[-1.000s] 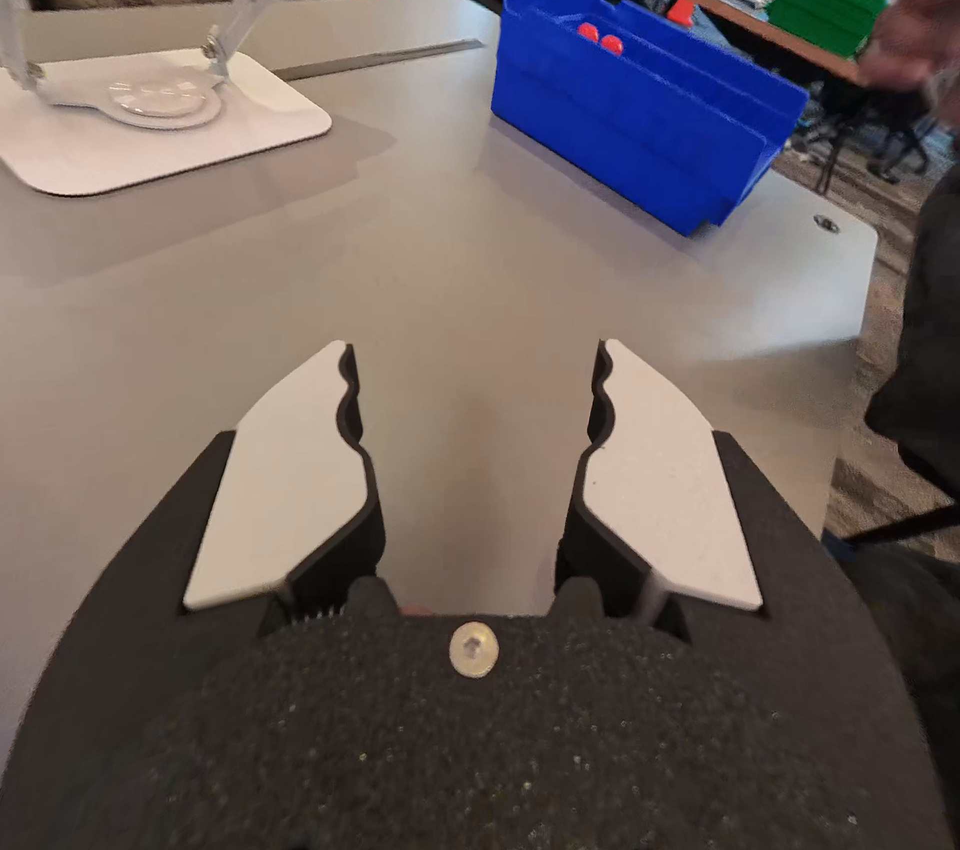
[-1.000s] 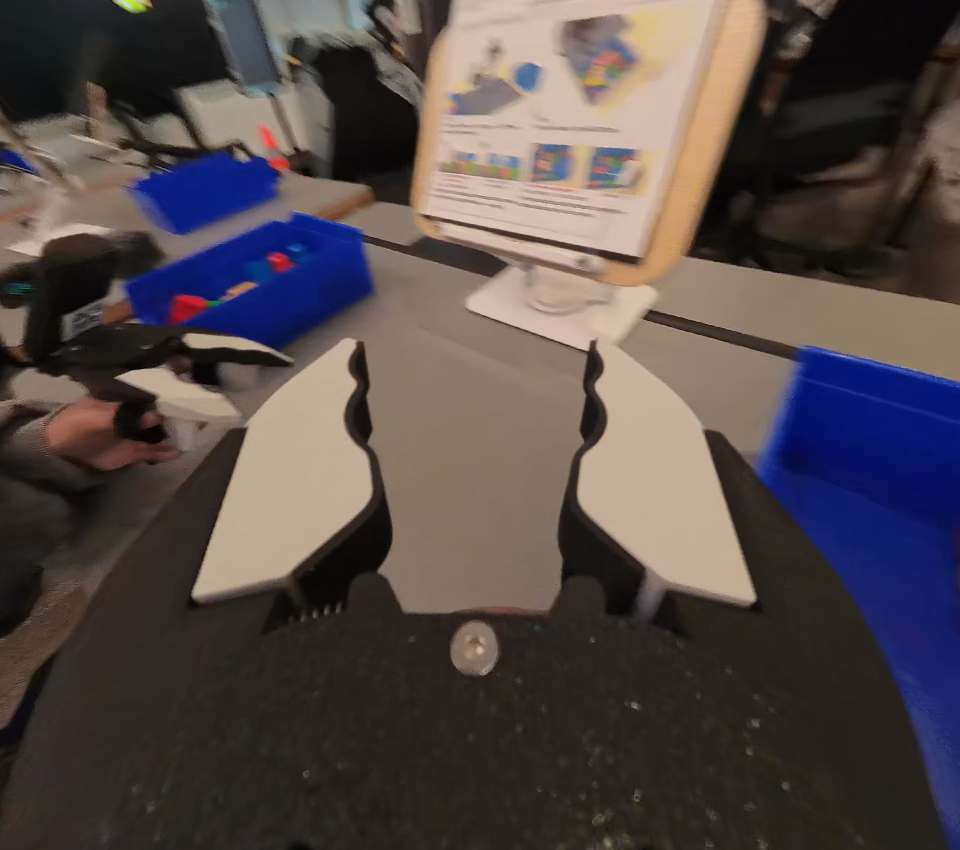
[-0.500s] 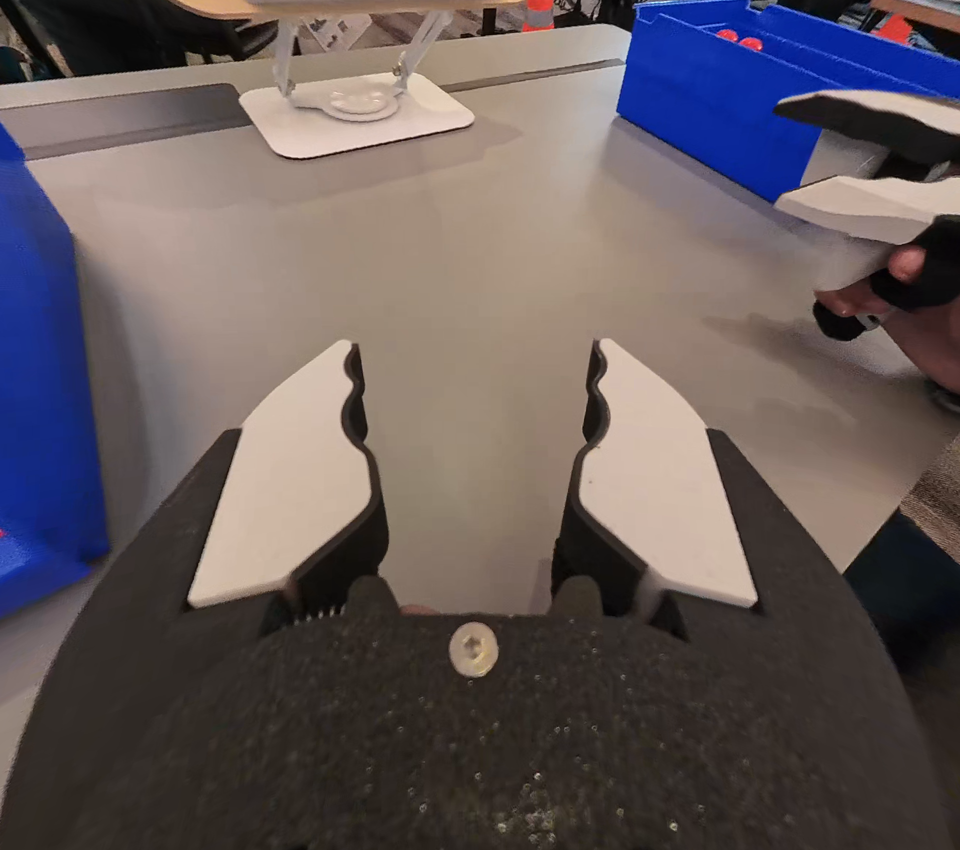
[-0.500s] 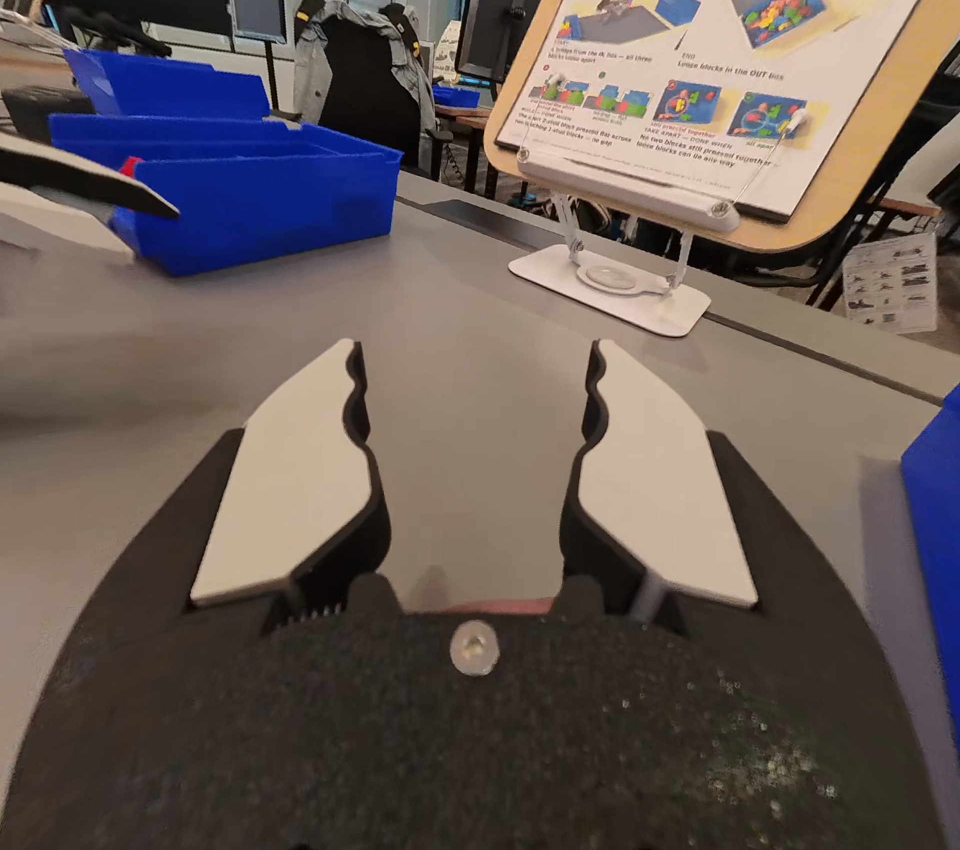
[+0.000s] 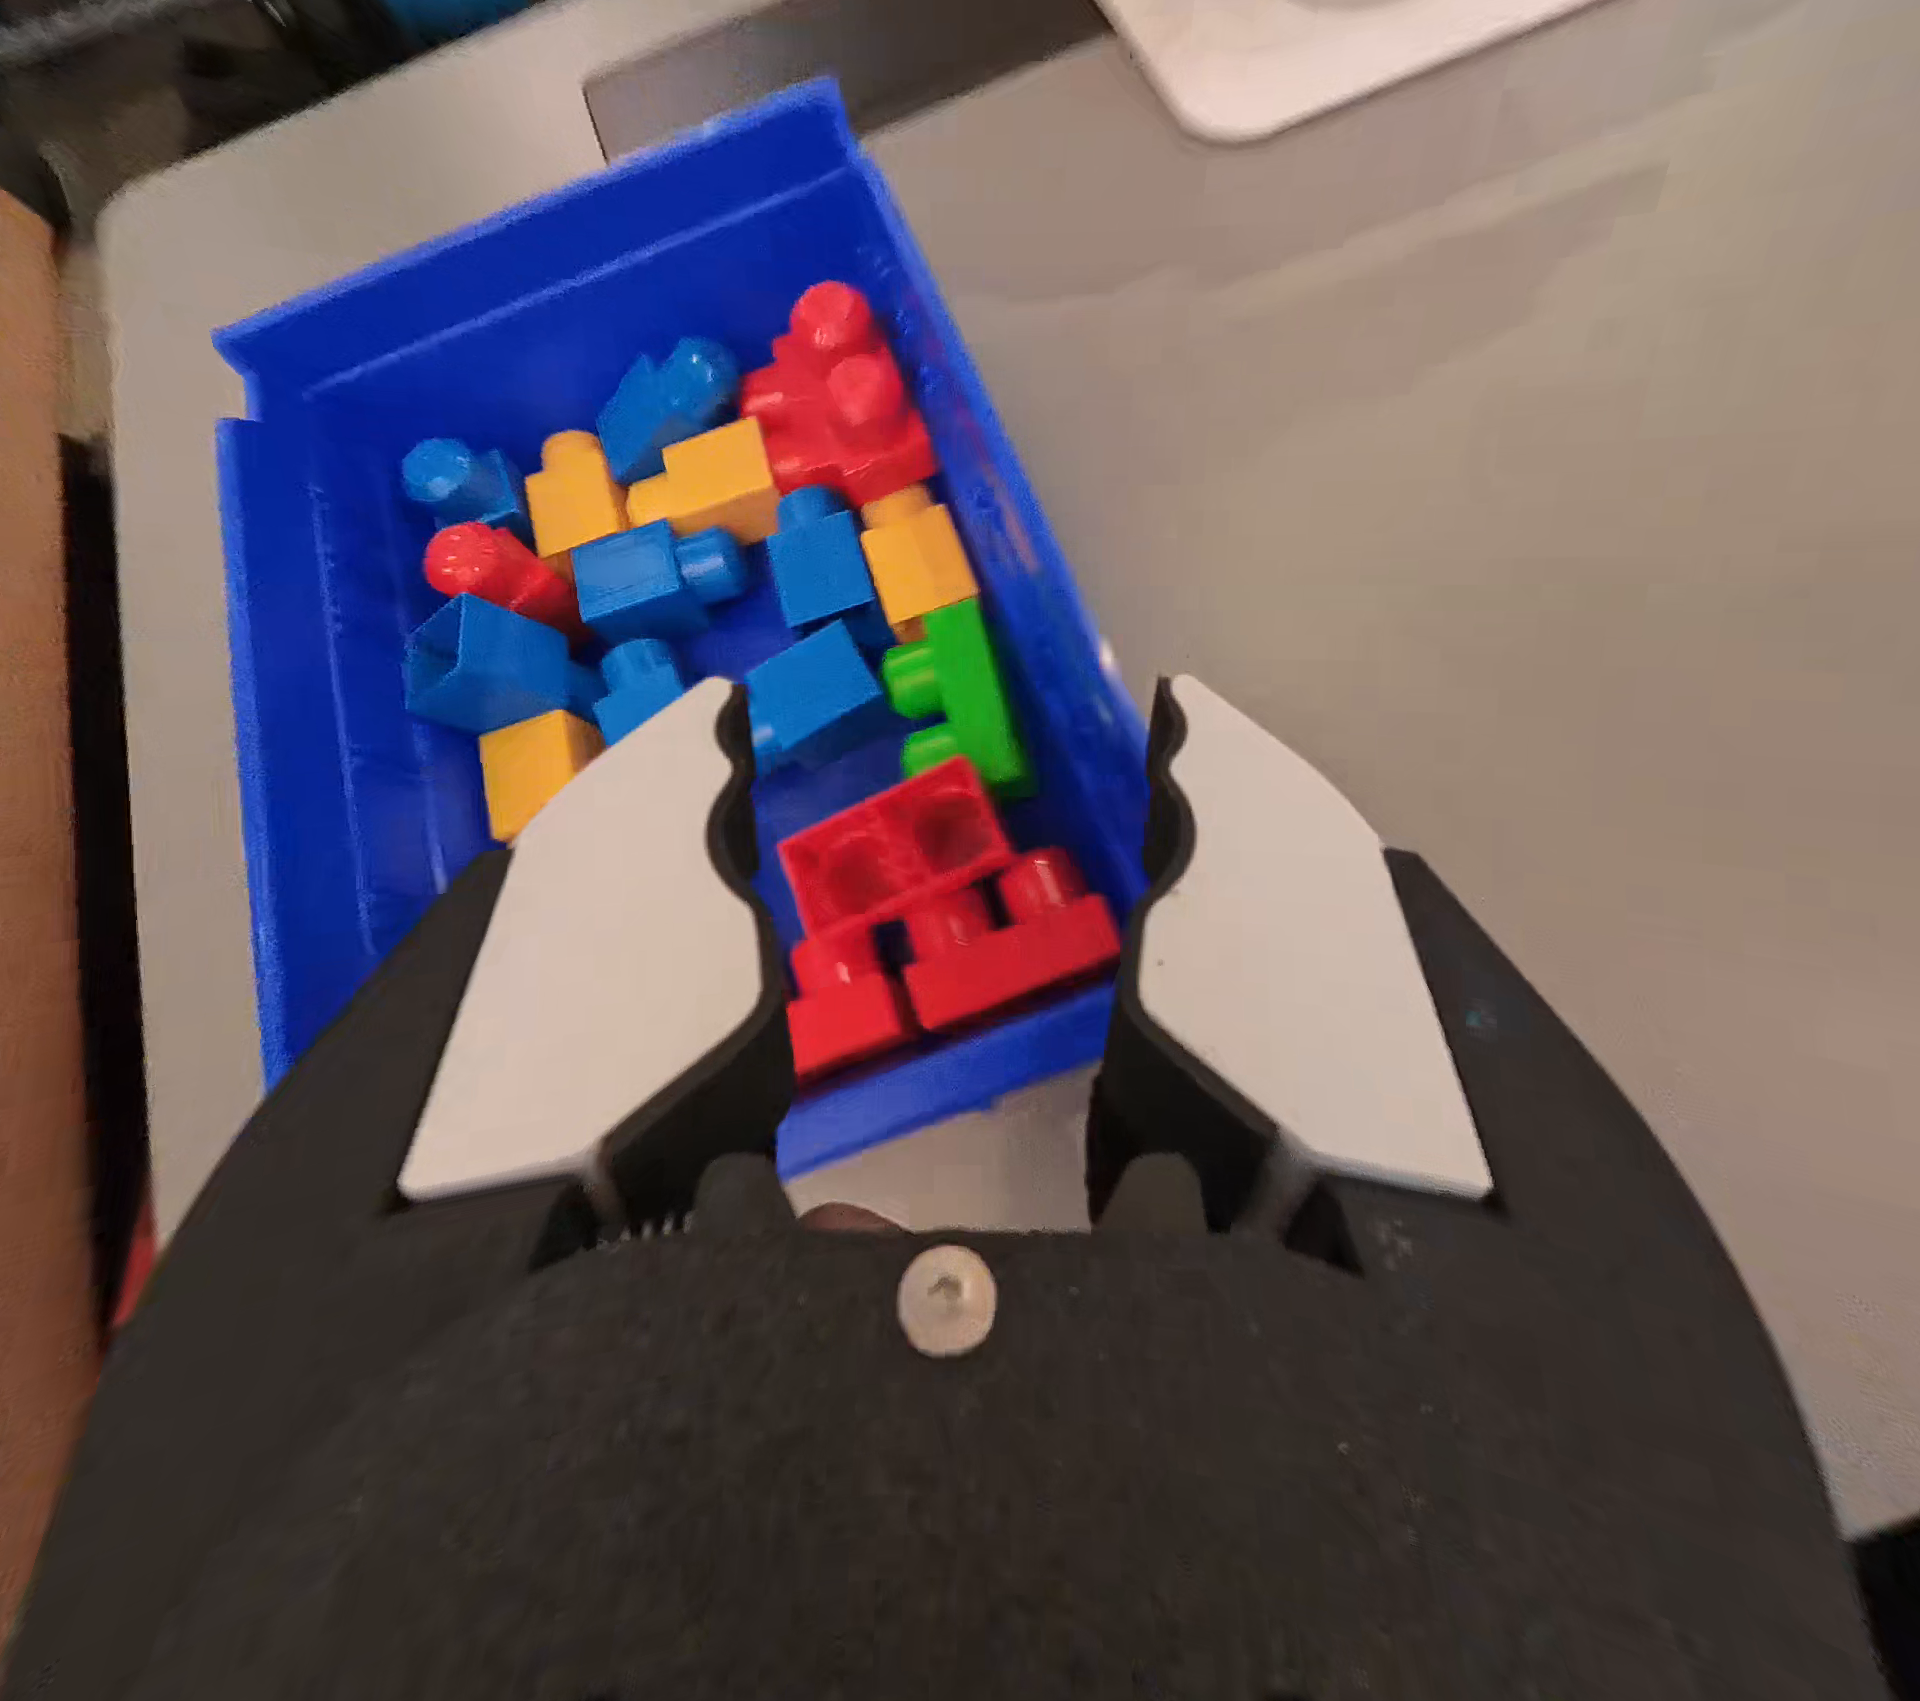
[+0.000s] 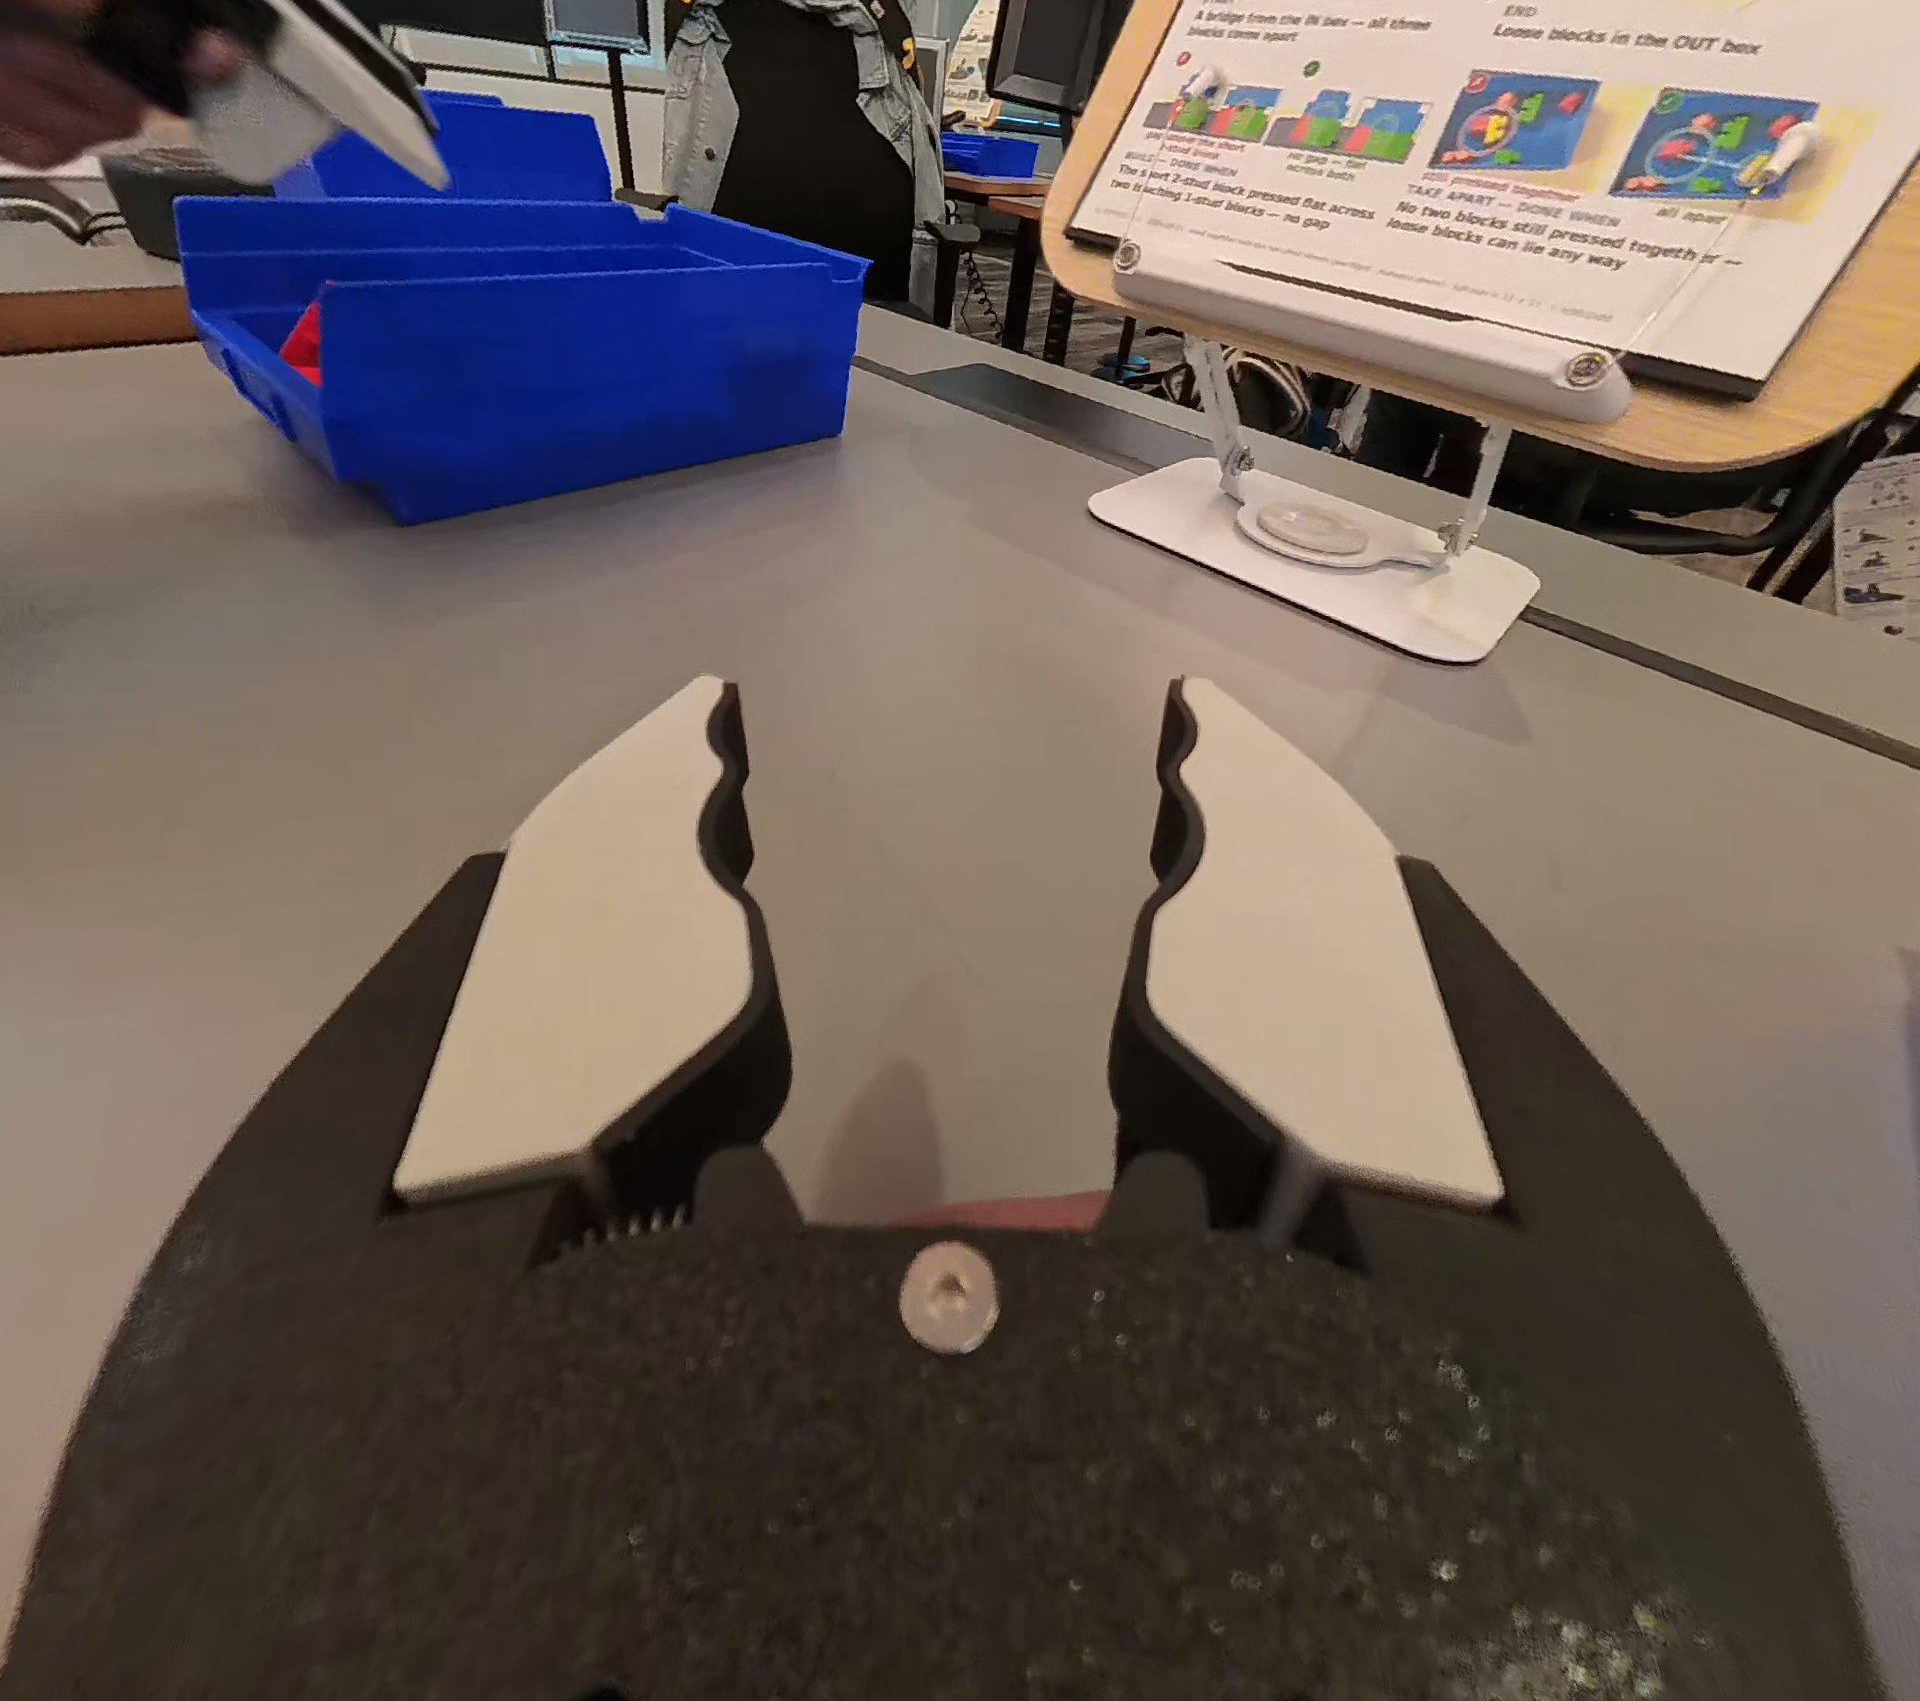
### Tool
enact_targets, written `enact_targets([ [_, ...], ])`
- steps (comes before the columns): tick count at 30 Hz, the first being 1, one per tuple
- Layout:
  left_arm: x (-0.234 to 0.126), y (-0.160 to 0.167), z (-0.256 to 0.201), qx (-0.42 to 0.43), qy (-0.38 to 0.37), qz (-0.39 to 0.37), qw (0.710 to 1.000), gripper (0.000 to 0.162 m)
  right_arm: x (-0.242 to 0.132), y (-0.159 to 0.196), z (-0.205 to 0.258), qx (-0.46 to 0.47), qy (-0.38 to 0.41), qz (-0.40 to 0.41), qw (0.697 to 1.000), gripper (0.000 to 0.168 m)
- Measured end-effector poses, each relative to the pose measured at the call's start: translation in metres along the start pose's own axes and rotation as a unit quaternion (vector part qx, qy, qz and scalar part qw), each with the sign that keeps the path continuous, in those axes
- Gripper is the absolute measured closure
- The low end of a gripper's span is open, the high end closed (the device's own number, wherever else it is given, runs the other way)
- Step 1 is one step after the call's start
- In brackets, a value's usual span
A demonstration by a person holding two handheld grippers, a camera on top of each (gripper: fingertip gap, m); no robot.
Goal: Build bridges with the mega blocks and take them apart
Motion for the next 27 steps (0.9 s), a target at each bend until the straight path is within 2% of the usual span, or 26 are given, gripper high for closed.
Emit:
enact_targets([
  [3,0.045,0.002,0.030,0.047,-0.002,0.109,0.993,0.090,0.001,0.000,0.004,-0.015,-0.003,0.003,1.000,0.092],
  [5,0.064,0.006,0.039,0.091,0.026,0.162,0.982,0.090,0.001,-0.001,0.005,-0.020,-0.005,0.000,1.000,0.092],
  [9,0.076,0.013,0.041,0.218,0.105,0.230,0.943,0.093,-0.001,-0.001,0.004,-0.011,-0.007,-0.007,1.000,0.092],
  [12,0.088,0.019,0.042,0.257,0.145,0.263,0.919,0.093,-0.002,-0.001,0.002,0.002,-0.008,-0.010,1.000,0.092],
  [15,0.105,0.034,0.050,0.286,0.151,0.301,0.897,0.095,-0.002,-0.001,0.001,0.007,-0.008,-0.011,1.000,0.093],
  [17,0.116,0.044,0.056,0.295,0.152,0.316,0.889,0.099,-0.002,-0.001,0.001,0.004,-0.007,-0.010,1.000,0.093],
  [18,0.120,0.049,0.059,0.294,0.157,0.322,0.886,0.105,-0.002,-0.001,0.002,0.001,-0.006,-0.009,1.000,0.094],
  [19,0.124,0.052,0.060,0.294,0.165,0.324,0.884,0.119,-0.001,-0.001,0.002,-0.001,-0.006,-0.007,1.000,0.094],
  [21,0.123,0.051,0.062,0.302,0.170,0.309,0.886,0.120,0.000,-0.001,0.003,-0.005,-0.004,-0.005,1.000,0.094],
  [24,0.105,0.040,0.066,0.302,0.165,0.281,0.896,0.121,-0.001,-0.001,0.003,-0.007,-0.003,-0.006,1.000,0.094],
  [27,0.072,0.022,0.061,0.309,0.162,0.244,0.905,0.120,-0.001,-0.001,0.002,-0.003,-0.003,-0.008,1.000,0.095],
])
Point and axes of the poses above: each gripper's, where its closed fingertips meet, x out along the fingers, y out of its underside, z = x × y across the jaws, the point moved 4 cm from there along -x, back along the fingers, and after that the axes turned 3 degrees about -x, right-handed, at the moved point
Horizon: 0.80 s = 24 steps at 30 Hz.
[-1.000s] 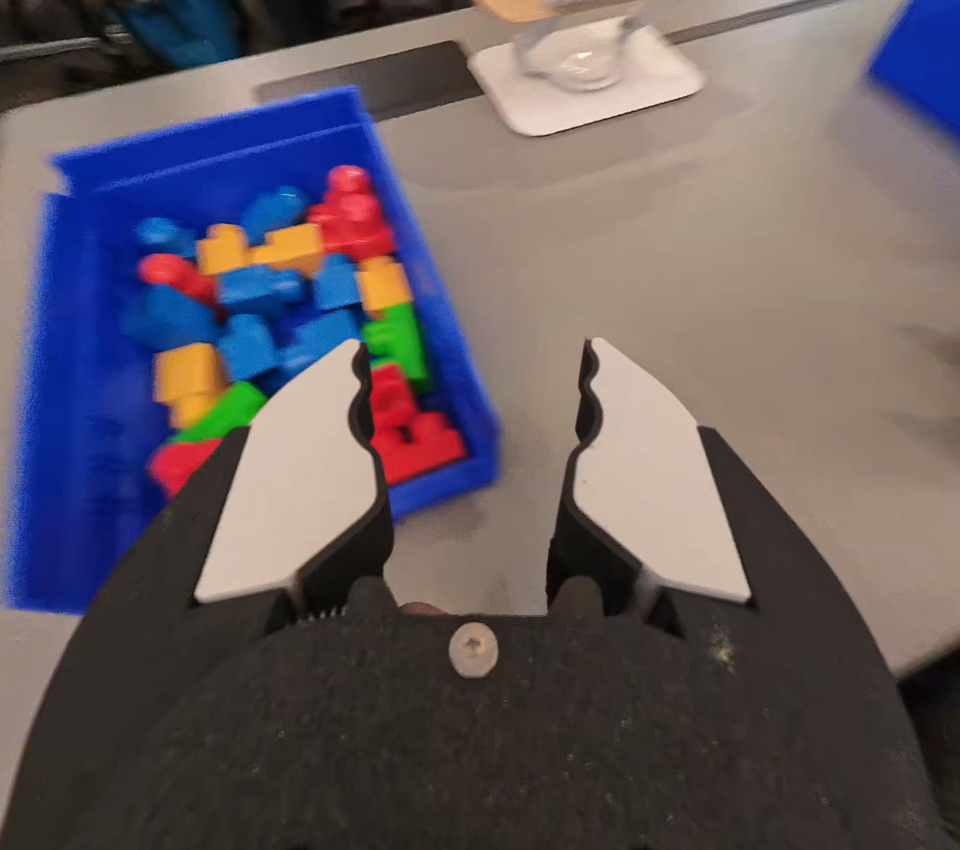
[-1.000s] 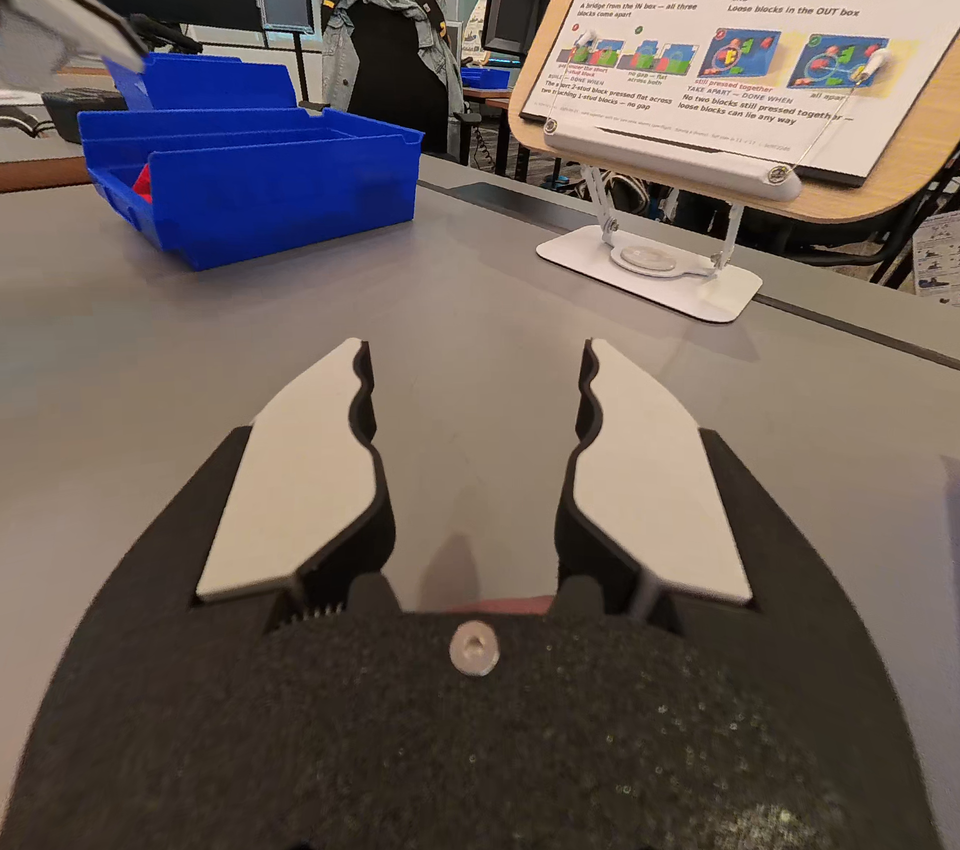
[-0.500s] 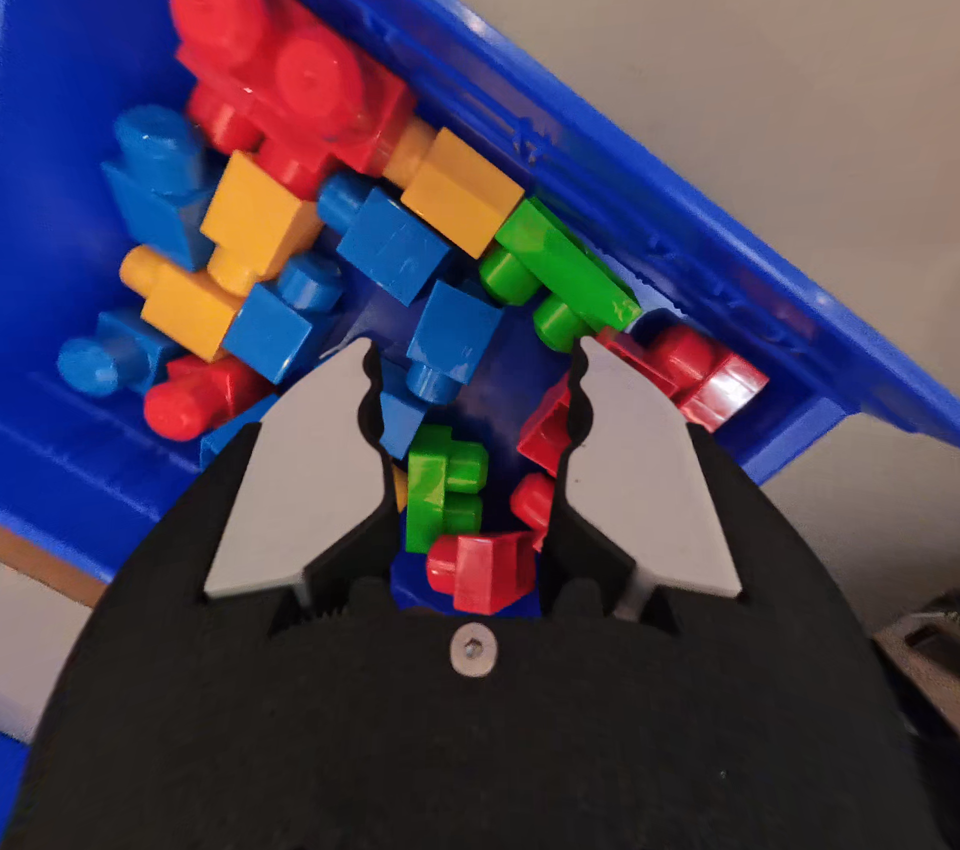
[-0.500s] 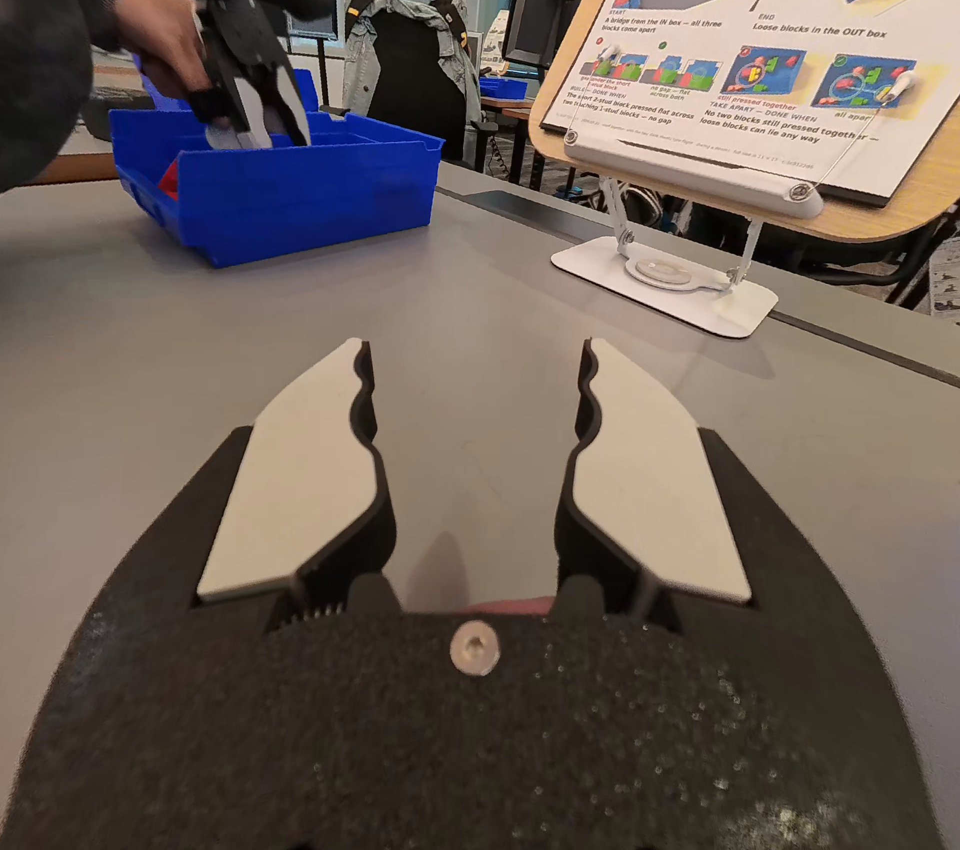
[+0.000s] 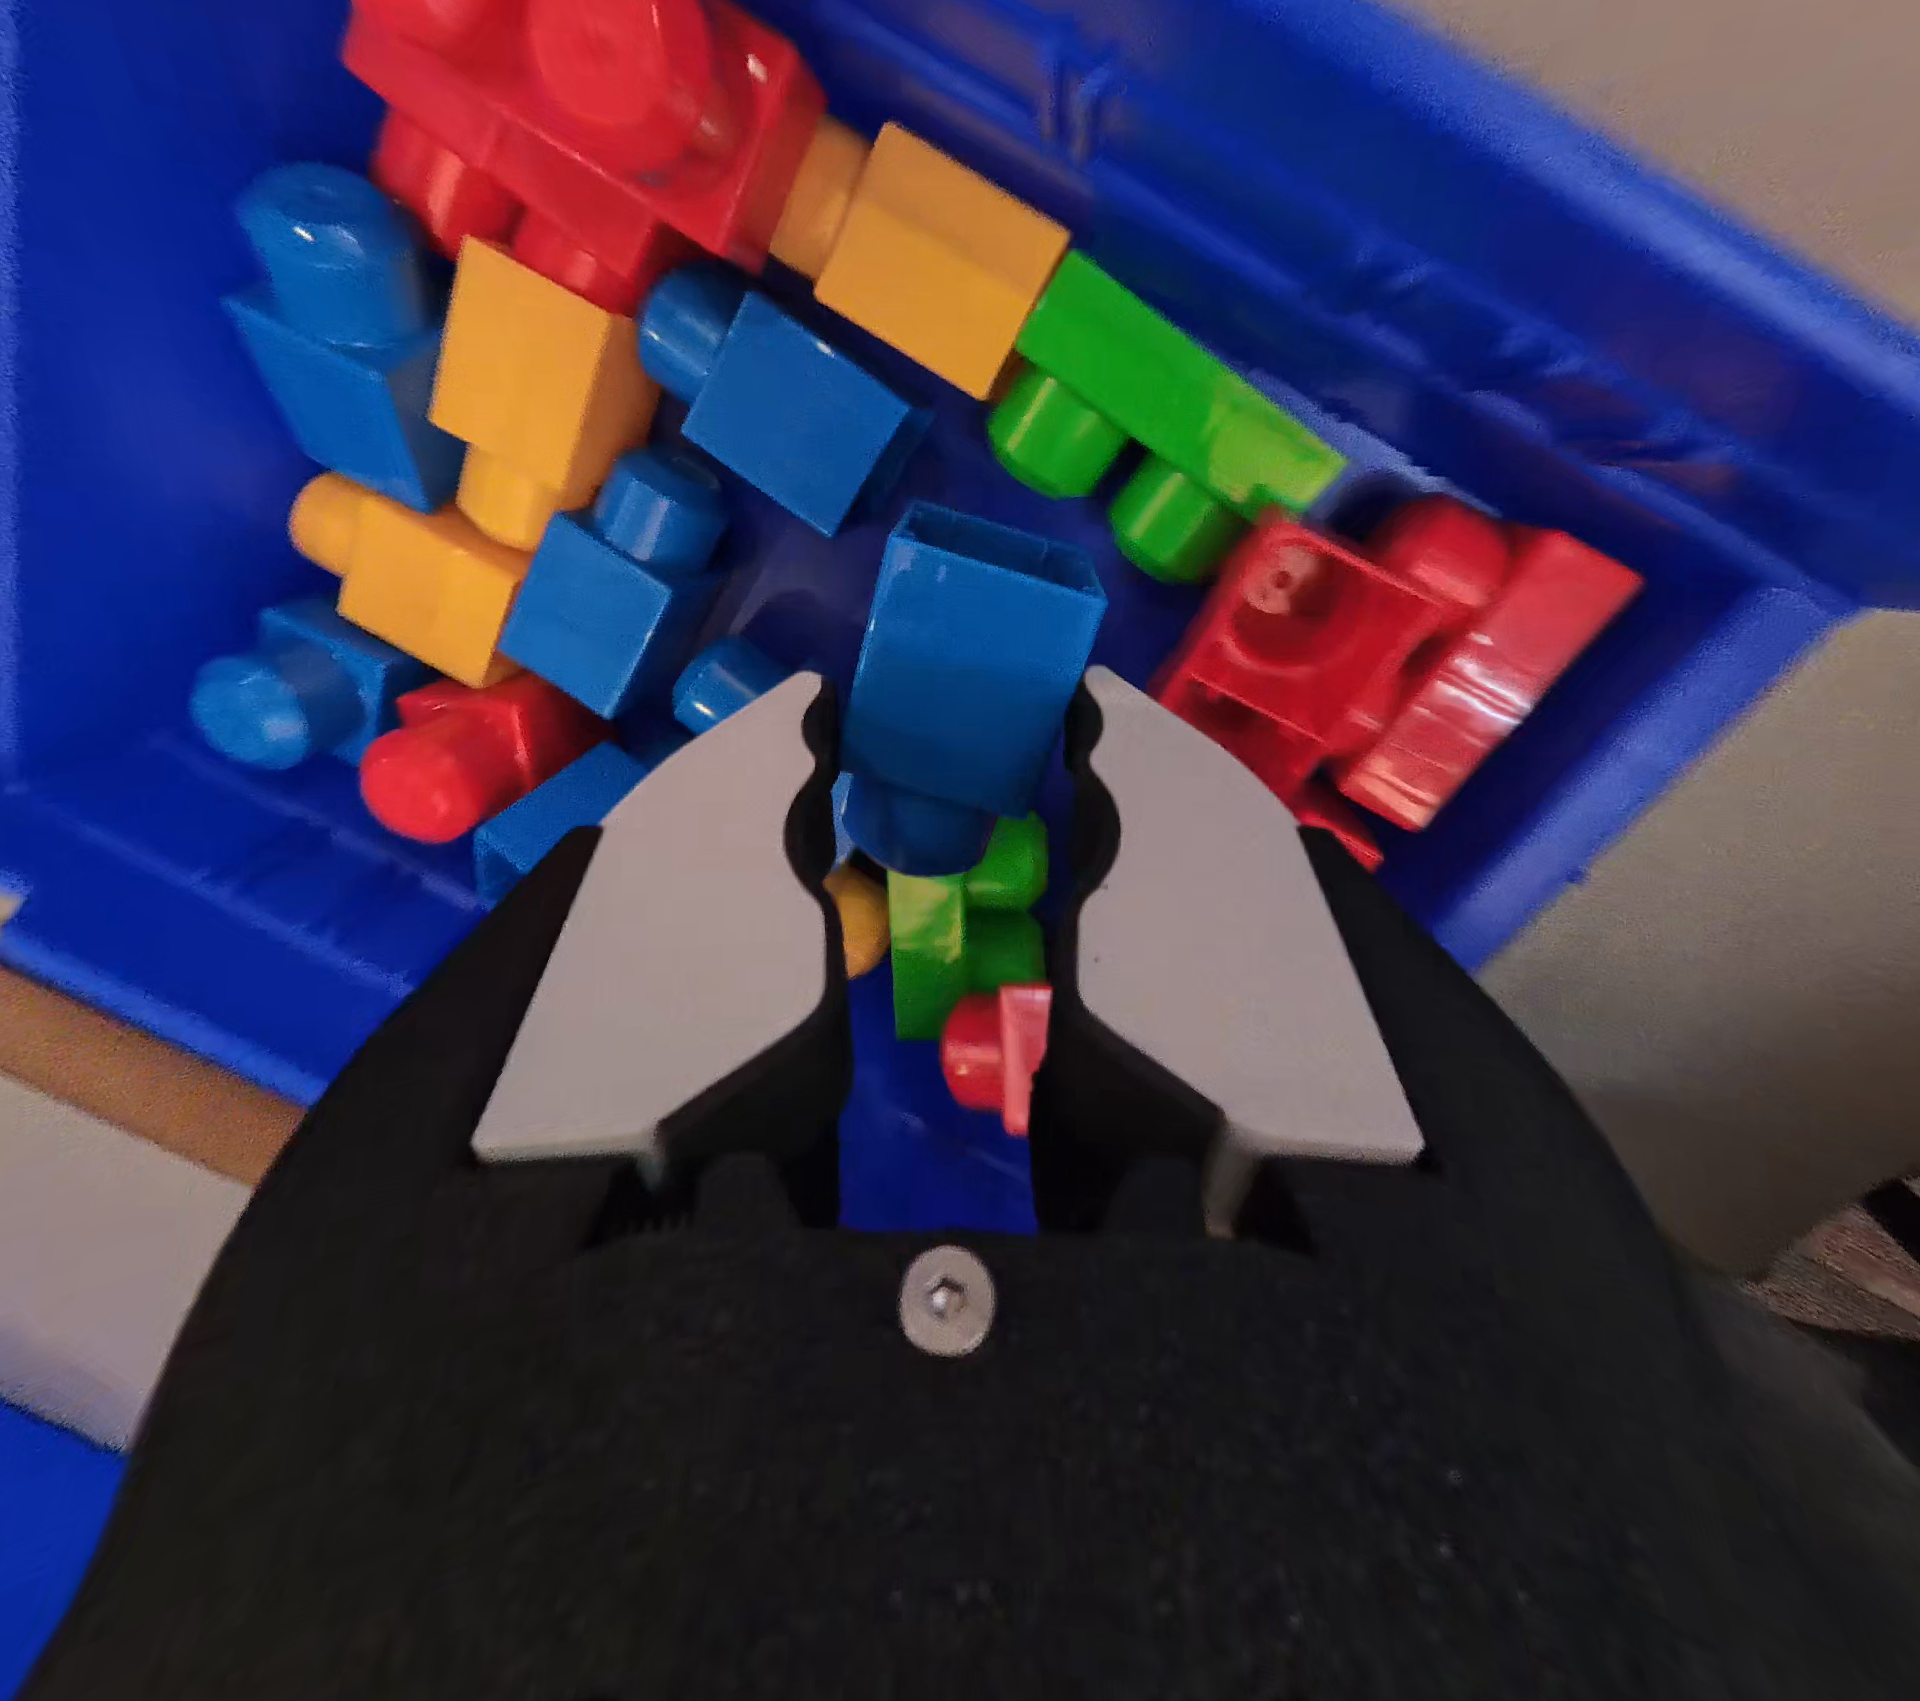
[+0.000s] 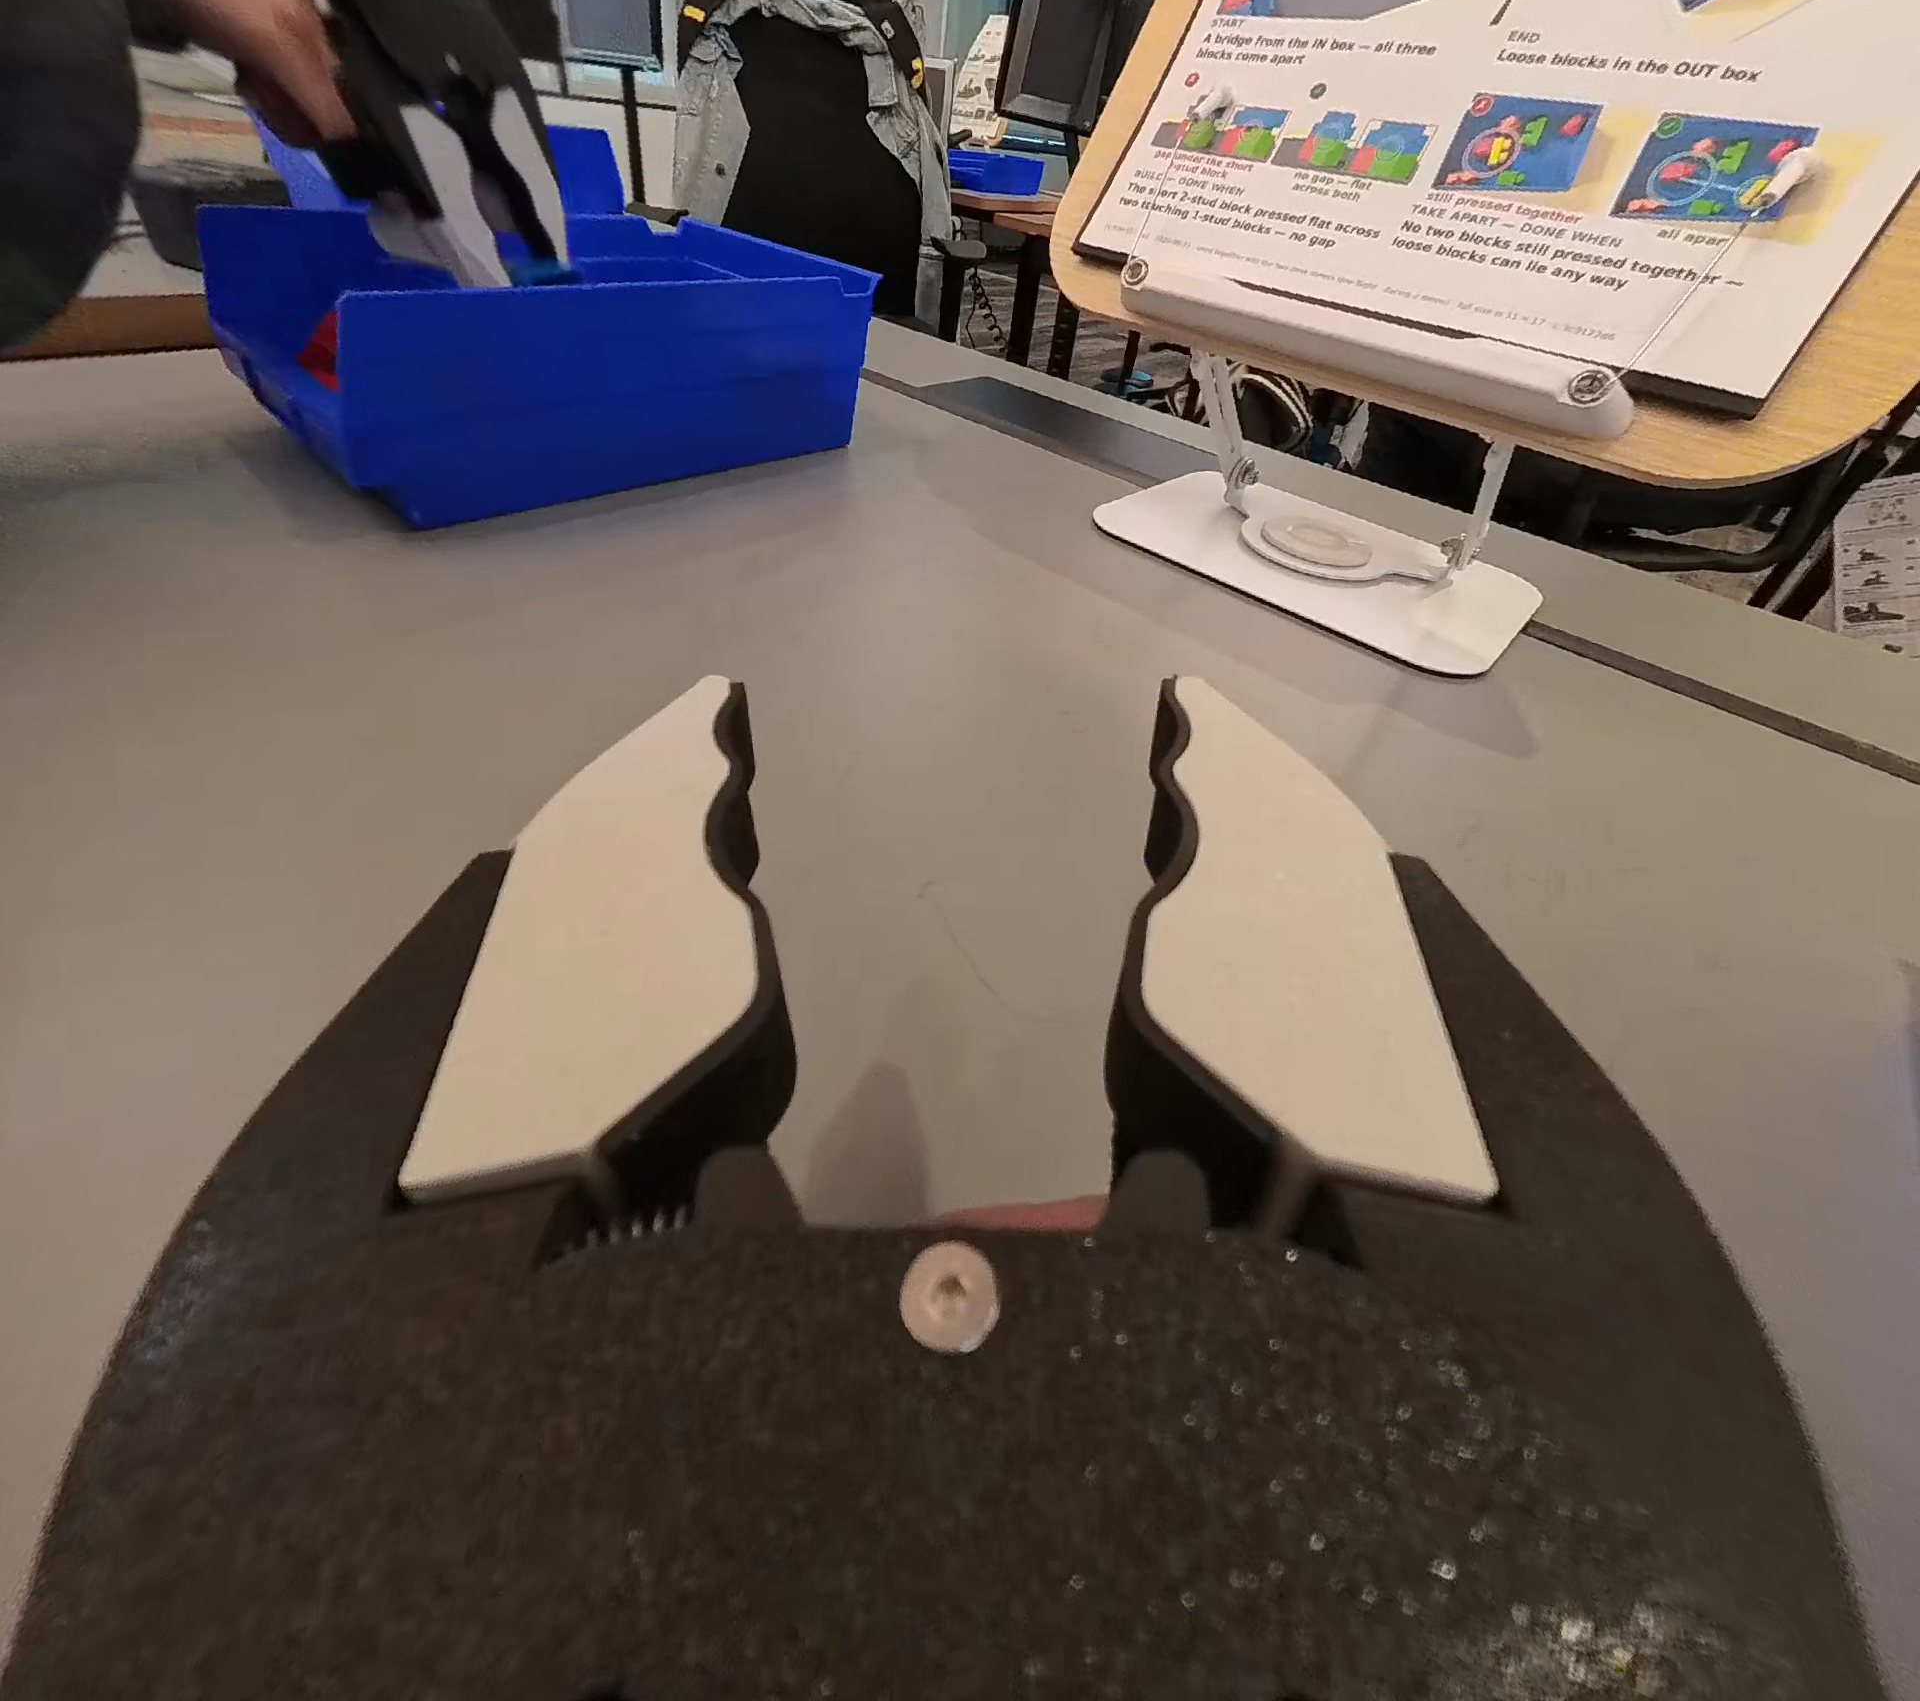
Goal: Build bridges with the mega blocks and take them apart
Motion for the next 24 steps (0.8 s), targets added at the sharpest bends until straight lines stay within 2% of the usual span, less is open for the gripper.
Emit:
enact_targets([
  [4,-0.050,-0.041,-0.054,0.073,0.012,-0.075,0.994,0.121,-0.001,0.000,-0.001,0.007,-0.001,-0.004,1.000,0.095],
  [6,-0.055,-0.069,-0.094,0.133,0.025,-0.087,0.987,0.121,-0.001,-0.001,-0.002,0.009,0.000,-0.005,1.000,0.094],
  [9,-0.034,-0.109,-0.145,0.225,0.028,-0.071,0.971,0.120,-0.001,0.000,-0.002,0.010,0.000,-0.004,1.000,0.094],
  [13,0.023,-0.148,-0.183,0.292,0.059,-0.034,0.954,0.120,-0.001,0.000,-0.004,0.015,0.003,-0.005,1.000,0.094],
  [17,0.066,-0.162,-0.197,0.323,0.079,0.007,0.943,0.120,-0.002,-0.001,-0.006,0.024,0.005,-0.009,1.000,0.095],
  [22,0.078,-0.168,-0.204,0.333,0.087,0.014,0.939,0.120,-0.006,0.000,-0.010,0.044,0.006,-0.014,0.999,0.095],
  [24,0.075,-0.167,-0.204,0.317,0.081,0.011,0.945,0.102,-0.009,0.000,-0.011,0.044,0.007,-0.015,0.999,0.095],
])
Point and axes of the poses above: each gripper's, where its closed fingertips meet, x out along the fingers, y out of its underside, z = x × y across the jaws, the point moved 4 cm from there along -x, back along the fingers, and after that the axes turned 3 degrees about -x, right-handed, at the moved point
